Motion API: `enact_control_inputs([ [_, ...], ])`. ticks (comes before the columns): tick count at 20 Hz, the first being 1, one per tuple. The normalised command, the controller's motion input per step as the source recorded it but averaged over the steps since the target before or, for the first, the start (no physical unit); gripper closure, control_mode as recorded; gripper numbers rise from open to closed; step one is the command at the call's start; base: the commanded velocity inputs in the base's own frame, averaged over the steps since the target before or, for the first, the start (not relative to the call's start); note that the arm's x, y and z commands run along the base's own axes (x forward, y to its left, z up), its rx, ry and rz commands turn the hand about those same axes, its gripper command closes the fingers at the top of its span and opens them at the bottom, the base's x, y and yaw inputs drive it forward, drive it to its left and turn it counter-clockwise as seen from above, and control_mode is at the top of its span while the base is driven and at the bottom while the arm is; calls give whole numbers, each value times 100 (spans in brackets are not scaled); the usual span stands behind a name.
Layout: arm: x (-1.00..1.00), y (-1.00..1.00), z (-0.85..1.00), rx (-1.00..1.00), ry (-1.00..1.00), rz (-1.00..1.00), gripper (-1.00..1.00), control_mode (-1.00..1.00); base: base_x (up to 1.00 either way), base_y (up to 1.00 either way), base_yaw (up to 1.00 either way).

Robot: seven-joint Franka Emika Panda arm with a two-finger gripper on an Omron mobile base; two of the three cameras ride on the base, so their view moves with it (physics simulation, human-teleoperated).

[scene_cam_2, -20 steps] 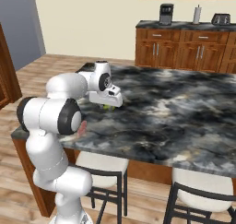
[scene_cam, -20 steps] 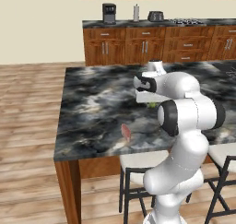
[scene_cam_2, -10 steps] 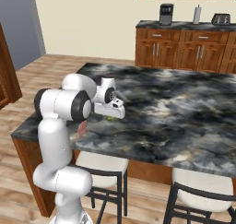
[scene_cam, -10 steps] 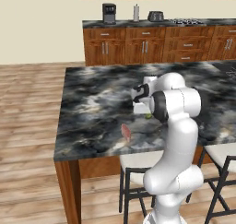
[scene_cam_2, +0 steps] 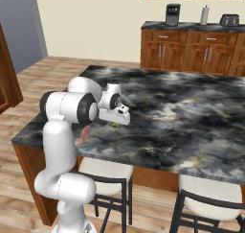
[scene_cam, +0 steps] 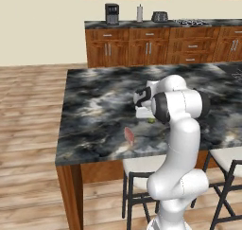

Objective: Open the fridge, remove the mango, lime, and steak, and place them on any counter.

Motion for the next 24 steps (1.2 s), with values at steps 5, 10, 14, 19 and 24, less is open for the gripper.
enact_control_inputs([
  [5,0,0,0,0,0,0,-100,-100,0,0,0],
  [10,0,0,0,0,0,0,-100,-100,0,0,0],
  [14,-26,-5,4,5,-4,0,-100,-100,0,0,0],
  [19,-43,-1,59,2,2,0,-100,-100,0,0,0],
  [24,-51,0,100,0,0,0,-100,-100,0,0,0],
])
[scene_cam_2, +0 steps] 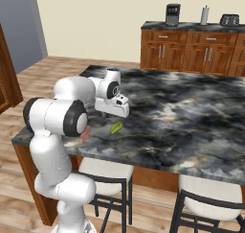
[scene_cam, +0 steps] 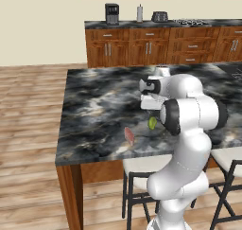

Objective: Open the fridge, remove the mango, lime, and steak, and place them on any counter.

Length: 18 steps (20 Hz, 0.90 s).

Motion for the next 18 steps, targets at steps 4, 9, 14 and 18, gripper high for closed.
enact_control_inputs([
  [4,-69,0,100,0,0,0,-100,-100,0,0,0],
  [9,-91,0,100,0,-2,0,-100,-100,0,0,0],
  [14,-100,4,100,0,-16,0,-100,-100,0,0,0],
  [18,-100,17,100,0,-25,0,-100,-100,0,0,0],
])
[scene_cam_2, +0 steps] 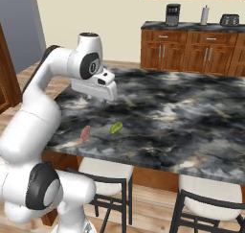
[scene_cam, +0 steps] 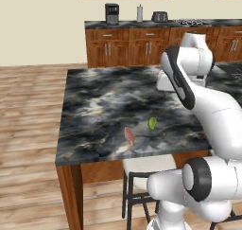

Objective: Open the fridge, remove the mango, lime, and steak, and place them on any counter.

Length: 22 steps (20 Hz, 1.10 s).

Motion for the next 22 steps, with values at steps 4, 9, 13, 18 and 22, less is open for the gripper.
enact_control_inputs([
  [4,-100,21,97,-1,-22,0,-100,-100,0,0,0],
  [9,-93,19,24,-4,-29,0,-100,-100,0,0,0],
  [13,-64,2,0,0,-26,0,-100,-100,0,0,0],
  [18,-26,0,6,0,-10,0,-100,-100,0,0,0],
  [22,0,8,0,-8,8,0,-100,-100,0,0,0],
])
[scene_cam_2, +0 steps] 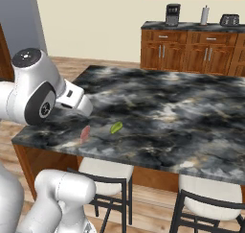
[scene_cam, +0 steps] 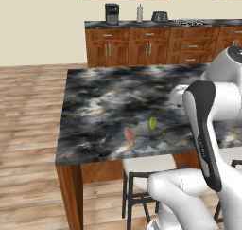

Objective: Open the fridge, remove the mango, lime, and steak, and place them on any counter.

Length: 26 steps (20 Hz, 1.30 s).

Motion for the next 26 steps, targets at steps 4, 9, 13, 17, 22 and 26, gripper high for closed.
enact_control_inputs([
  [4,0,3,0,-4,1,0,-100,-100,0,0,0],
  [9,-6,2,0,0,0,0,-100,100,-24,0,0],
  [13,0,0,0,0,0,0,-100,100,-98,0,3],
  [17,0,0,0,0,0,0,-100,100,-99,0,39],
  [22,0,0,0,0,0,0,-100,100,-33,31,94],
  [26,0,0,0,0,0,0,-100,100,-1,6,100],
])
